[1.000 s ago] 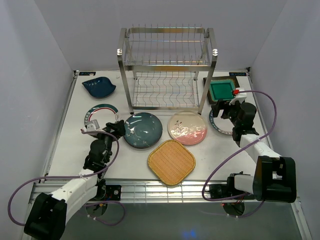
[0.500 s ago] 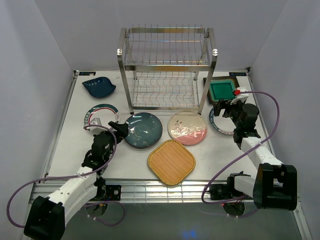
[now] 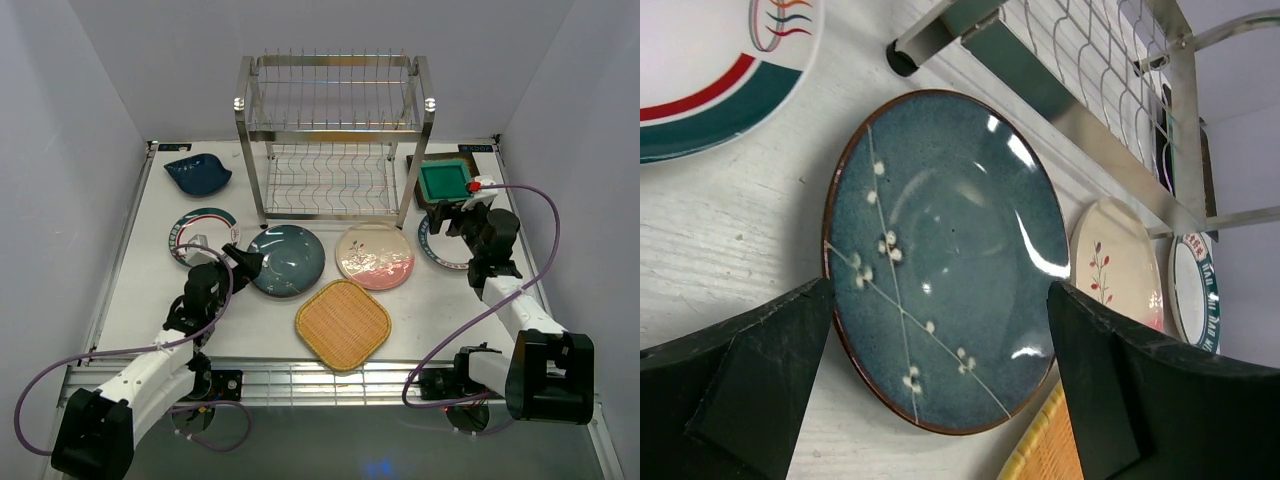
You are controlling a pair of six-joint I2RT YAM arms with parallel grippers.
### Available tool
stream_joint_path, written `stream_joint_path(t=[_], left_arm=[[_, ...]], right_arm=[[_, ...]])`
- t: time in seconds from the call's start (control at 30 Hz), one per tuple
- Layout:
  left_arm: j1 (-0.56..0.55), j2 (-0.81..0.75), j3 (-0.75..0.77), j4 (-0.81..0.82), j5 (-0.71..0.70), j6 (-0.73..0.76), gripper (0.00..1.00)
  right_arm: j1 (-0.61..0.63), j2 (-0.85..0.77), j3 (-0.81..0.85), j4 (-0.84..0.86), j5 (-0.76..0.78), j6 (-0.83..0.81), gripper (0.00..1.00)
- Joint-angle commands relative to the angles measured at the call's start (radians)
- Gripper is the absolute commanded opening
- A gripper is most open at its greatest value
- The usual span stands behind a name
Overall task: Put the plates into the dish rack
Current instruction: Pick up the plate at the center of the board.
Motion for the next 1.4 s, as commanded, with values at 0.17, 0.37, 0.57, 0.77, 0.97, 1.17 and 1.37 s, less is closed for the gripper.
stream_joint_path(t=[0.17, 0.37, 0.57, 0.77, 0.97, 1.17, 1.37], left_arm=[[0.186, 0.032, 0.000, 0.051, 0.235, 0.003, 0.98], [0.211, 0.133, -0.011, 0.152, 0.313, -0.012, 0.97], [0.232, 0.256, -0.022, 0.234, 0.361, -0.035, 0.97], [0.234, 0.363, 0.003, 0.249, 0.367, -0.067, 0.94], [0.234, 0.526, 0.018, 0.352, 0.432, -0.125, 0.92], [0.232, 0.618, 0.018, 0.427, 0.455, -0.188, 0.89], [0.223, 0.626, 0.015, 0.427, 0.438, -0.211, 0.88]], right_arm=[[-0.011, -0.039, -0.011, 0.042, -0.040, -0.008, 0.90], [-0.018, -0.037, -0.007, 0.040, -0.044, -0.003, 0.90], [-0.021, -0.036, -0.011, 0.042, -0.055, 0.000, 0.90], [-0.024, -0.025, -0.004, 0.043, -0.061, 0.001, 0.90], [-0.027, -0.028, -0.004, 0.043, -0.060, 0.004, 0.90], [-0.033, -0.027, -0.003, 0.043, -0.066, 0.006, 0.90], [-0.036, -0.022, -0.001, 0.042, -0.069, 0.009, 0.90]])
